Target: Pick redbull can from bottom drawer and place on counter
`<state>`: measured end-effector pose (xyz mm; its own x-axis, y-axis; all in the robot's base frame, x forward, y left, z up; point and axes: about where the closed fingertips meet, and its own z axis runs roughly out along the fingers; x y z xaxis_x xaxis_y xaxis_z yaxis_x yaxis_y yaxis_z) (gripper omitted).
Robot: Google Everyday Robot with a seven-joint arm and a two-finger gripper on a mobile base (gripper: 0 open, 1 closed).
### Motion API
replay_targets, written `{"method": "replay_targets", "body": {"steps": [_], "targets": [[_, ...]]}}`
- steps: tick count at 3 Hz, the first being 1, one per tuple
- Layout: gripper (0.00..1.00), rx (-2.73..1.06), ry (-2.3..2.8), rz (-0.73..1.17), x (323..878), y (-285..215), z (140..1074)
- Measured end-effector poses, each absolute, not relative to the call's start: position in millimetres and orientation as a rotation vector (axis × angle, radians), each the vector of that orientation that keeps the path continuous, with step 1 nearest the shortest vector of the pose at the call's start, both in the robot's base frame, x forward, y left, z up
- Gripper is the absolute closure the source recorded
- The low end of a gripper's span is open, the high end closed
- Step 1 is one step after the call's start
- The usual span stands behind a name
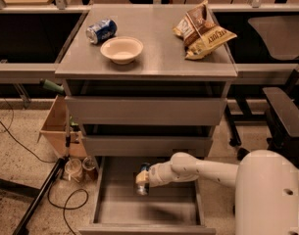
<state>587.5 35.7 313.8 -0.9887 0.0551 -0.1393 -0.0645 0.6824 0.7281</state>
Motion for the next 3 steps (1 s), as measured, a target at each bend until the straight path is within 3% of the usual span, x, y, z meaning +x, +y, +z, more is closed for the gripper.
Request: {"method": "replay_targets", "body": {"steps": [2,3], "targets": [[1.0,-0.079,2.916,0.873,558.8,7.5,407.8],[1.0,-0.088,2.864,0.838,576.5,7.4,450.1]]}}
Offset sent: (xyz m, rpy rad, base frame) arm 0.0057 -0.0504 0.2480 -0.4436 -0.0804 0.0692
